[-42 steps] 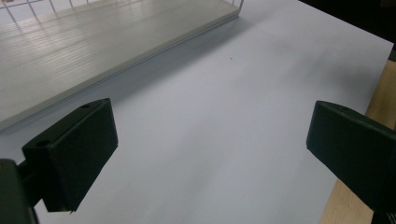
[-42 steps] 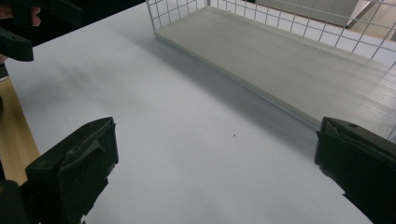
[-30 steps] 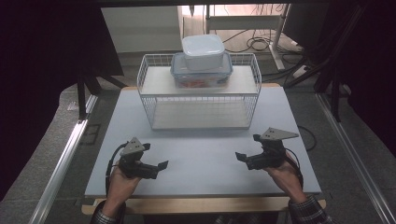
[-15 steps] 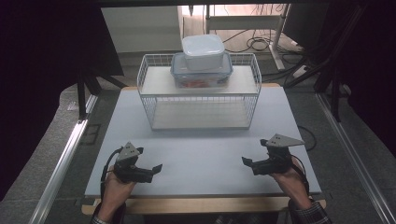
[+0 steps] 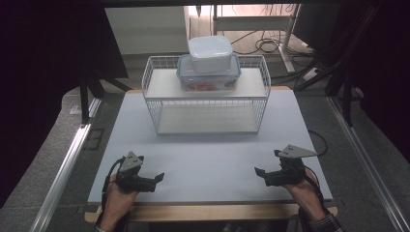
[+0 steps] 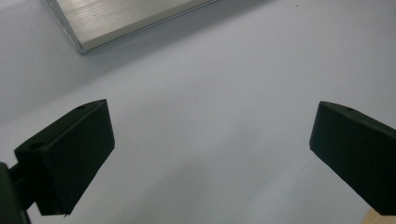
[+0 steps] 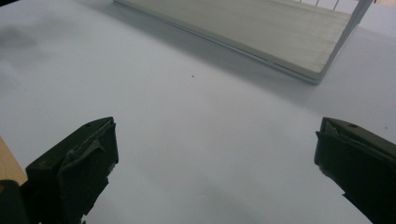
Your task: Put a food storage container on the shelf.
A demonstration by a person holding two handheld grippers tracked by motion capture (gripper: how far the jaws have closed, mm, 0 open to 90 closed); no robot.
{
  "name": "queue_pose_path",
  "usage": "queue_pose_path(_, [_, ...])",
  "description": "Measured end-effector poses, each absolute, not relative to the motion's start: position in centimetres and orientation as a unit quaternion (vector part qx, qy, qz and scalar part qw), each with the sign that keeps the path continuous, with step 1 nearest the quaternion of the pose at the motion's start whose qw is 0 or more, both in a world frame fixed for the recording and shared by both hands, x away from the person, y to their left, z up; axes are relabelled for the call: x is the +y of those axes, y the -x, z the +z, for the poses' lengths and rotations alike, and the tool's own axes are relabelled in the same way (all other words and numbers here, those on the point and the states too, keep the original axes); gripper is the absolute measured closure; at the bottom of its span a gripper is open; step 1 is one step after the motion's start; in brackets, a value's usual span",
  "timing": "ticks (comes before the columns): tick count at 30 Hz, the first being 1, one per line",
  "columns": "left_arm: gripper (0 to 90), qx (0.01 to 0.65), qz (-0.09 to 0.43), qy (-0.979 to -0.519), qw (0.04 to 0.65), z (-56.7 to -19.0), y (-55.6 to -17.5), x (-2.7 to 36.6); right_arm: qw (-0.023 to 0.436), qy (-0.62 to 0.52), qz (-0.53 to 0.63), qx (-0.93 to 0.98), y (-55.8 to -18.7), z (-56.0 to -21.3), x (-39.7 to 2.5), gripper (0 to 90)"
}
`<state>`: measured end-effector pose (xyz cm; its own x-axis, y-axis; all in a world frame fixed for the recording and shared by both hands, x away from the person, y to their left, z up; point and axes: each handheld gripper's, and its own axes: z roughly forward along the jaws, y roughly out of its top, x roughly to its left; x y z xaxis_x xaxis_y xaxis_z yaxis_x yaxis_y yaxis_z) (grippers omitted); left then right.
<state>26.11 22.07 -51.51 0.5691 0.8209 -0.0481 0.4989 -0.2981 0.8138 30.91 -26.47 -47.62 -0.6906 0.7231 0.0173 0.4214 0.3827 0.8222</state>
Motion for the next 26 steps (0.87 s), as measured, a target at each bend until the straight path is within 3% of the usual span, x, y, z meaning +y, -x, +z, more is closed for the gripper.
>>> queue_pose_path(11, [0.0,0.423,0.191,-0.798,0.384,-52.8,-26.4,21.5,0.18,-0.354,0.397,0.827,-30.9,-49.5,-26.7,0.0])
queue_pose_path(26, [0.0,0.433,0.168,-0.806,0.366,-53.6,-27.1,21.4,0.151,-0.363,0.367,0.843,-31.4,-50.9,-26.4,0.0])
